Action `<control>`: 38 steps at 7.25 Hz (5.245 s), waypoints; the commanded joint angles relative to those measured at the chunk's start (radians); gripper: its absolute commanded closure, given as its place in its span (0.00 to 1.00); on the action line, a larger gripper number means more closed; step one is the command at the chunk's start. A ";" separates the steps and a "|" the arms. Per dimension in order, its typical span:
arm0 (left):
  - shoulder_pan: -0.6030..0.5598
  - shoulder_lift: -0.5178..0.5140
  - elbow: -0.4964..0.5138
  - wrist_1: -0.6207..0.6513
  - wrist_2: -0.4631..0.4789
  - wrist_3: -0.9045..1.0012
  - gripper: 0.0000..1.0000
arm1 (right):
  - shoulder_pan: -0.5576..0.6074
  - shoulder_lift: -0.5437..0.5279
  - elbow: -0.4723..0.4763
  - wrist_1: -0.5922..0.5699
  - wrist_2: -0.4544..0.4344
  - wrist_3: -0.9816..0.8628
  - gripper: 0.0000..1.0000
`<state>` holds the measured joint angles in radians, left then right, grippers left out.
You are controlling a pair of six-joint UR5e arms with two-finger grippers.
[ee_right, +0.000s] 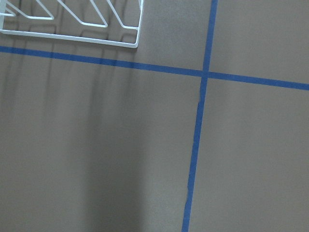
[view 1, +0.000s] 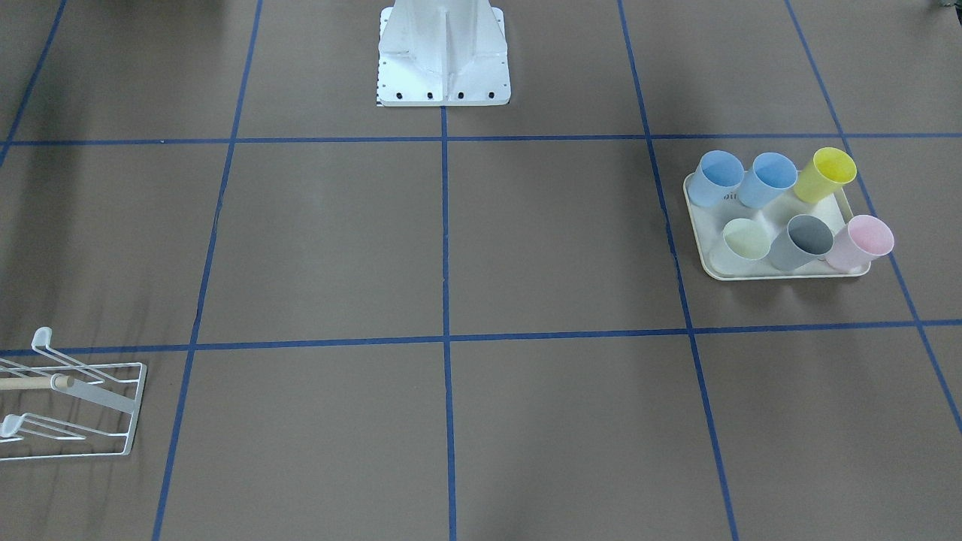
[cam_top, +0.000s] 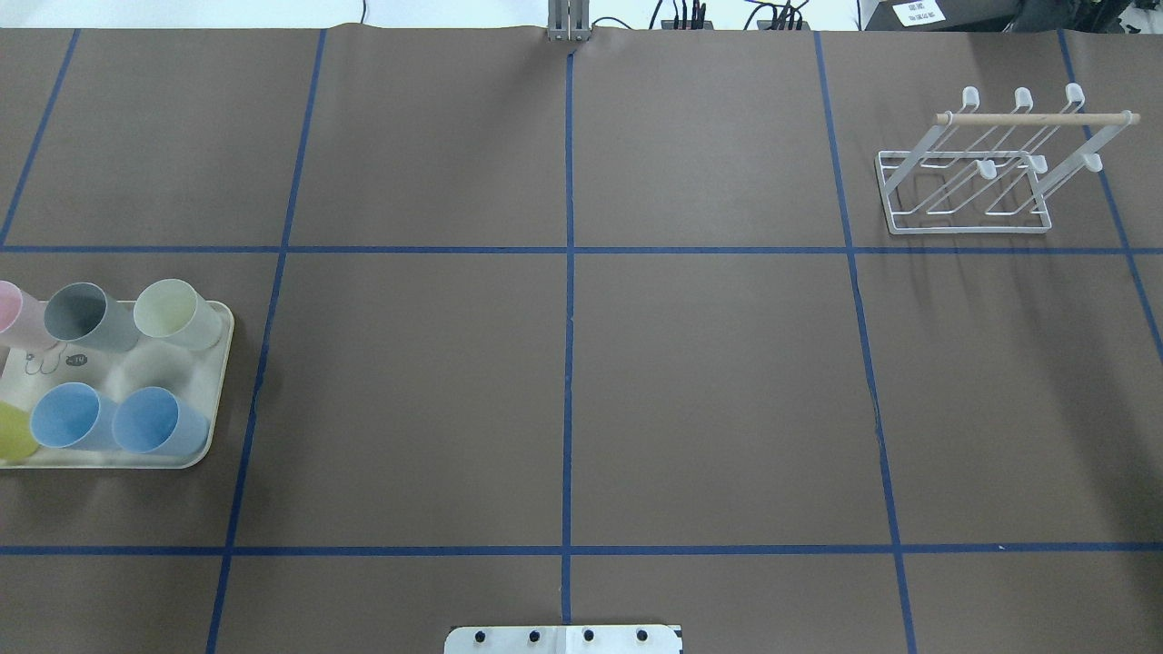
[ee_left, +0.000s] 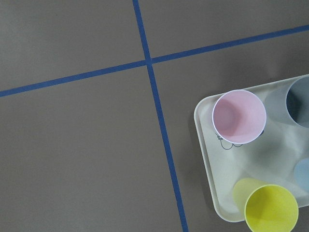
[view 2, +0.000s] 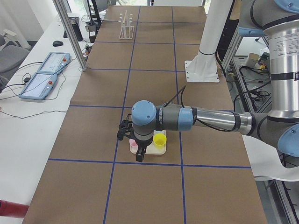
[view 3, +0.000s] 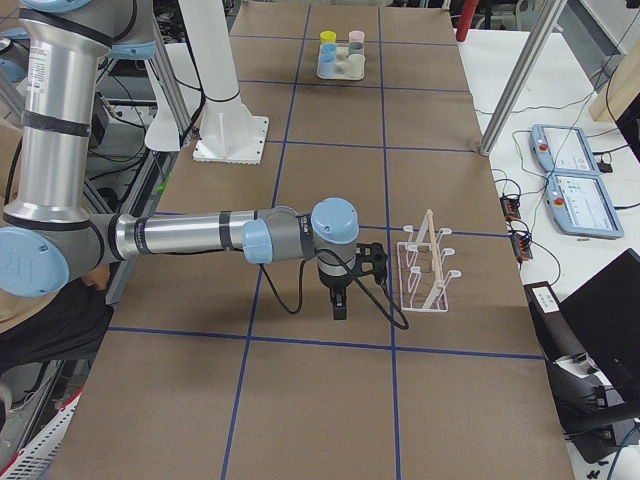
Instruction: Transfer IKEA cup to right arm and place on rack
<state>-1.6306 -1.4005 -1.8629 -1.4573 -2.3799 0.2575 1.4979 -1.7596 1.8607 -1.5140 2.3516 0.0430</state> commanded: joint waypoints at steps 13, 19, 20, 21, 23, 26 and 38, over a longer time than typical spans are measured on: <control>0.003 -0.103 0.042 -0.220 -0.010 -0.259 0.00 | -0.016 0.025 0.006 0.110 0.033 0.005 0.00; 0.170 -0.123 0.235 -0.442 -0.001 -0.399 0.00 | -0.233 0.227 0.097 0.123 -0.025 0.334 0.00; 0.219 -0.123 0.308 -0.554 0.022 -0.475 0.00 | -0.278 0.248 0.095 0.123 -0.049 0.377 0.00; 0.260 -0.123 0.344 -0.616 0.066 -0.542 0.00 | -0.301 0.265 0.095 0.124 -0.073 0.382 0.00; 0.327 -0.123 0.341 -0.635 0.070 -0.641 0.00 | -0.344 0.273 0.095 0.126 -0.109 0.382 0.00; 0.389 -0.121 0.350 -0.635 0.079 -0.641 0.06 | -0.354 0.275 0.095 0.126 -0.112 0.382 0.00; 0.209 -0.225 0.331 -0.551 0.059 -0.630 1.00 | -0.375 0.284 0.075 0.433 -0.173 0.368 0.00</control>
<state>-1.3702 -1.5764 -1.5249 -2.0586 -2.3127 -0.3733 1.1382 -1.4794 1.9497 -1.1768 2.1882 0.4158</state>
